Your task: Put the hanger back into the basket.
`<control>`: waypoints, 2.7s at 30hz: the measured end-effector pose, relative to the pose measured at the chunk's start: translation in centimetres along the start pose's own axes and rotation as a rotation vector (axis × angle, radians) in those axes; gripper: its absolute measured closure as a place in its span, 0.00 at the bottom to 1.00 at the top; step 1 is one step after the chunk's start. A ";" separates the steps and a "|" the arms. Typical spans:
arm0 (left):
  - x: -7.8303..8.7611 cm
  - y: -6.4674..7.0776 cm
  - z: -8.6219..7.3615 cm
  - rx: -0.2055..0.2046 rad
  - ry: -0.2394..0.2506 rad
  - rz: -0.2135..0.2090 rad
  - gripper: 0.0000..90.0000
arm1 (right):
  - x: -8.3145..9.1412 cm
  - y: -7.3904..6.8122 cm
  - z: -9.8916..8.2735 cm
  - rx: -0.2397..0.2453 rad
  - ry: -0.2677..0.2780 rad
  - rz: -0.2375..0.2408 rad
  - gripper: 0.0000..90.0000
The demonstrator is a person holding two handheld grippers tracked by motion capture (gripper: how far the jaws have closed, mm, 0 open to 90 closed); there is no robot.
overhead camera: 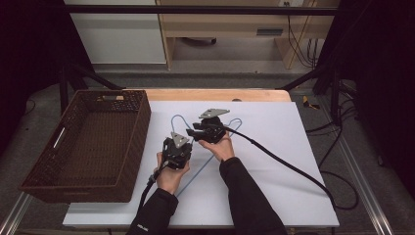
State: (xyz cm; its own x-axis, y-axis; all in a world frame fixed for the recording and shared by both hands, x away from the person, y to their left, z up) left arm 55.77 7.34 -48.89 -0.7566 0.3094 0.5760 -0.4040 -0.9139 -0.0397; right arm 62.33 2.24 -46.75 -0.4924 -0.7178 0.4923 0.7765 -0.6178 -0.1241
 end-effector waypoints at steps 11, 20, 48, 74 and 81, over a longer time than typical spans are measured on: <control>0.1 0.3 0.0 -0.001 0.005 -0.009 0.97 | -0.2 0.1 -0.2 0.004 -0.010 -0.004 0.88; 0.5 0.5 0.1 -0.013 0.022 -0.015 1.00 | -0.1 0.1 -0.1 0.024 -0.009 0.003 0.94; 0.6 0.1 0.3 -0.041 -0.134 -0.181 0.60 | 0.9 -0.5 0.2 0.084 -0.006 0.036 0.95; -0.1 0.2 -0.2 0.010 -0.205 -0.151 0.97 | 2.3 -0.6 0.6 0.062 0.023 0.038 0.95; 1.0 0.5 0.9 0.010 -0.157 -0.150 0.97 | 5.2 -0.9 1.0 0.079 0.063 0.012 0.84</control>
State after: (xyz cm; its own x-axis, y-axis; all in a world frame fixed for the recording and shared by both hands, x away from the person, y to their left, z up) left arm 55.27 6.99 -47.61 -0.5989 0.3978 0.6951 -0.4999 -0.8638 0.0635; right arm 59.44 -0.59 -43.17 -0.5043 -0.7455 0.4357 0.8101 -0.5832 -0.0601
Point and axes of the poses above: each handheld gripper's, and its own axes: x roughly backward along the jaws, z roughly out of its top, y roughly to its right, the point moved 9 cm from there along -x, roughly forward along the jaws, and after that the axes turned 2 degrees about z, right-handed, at the moved point
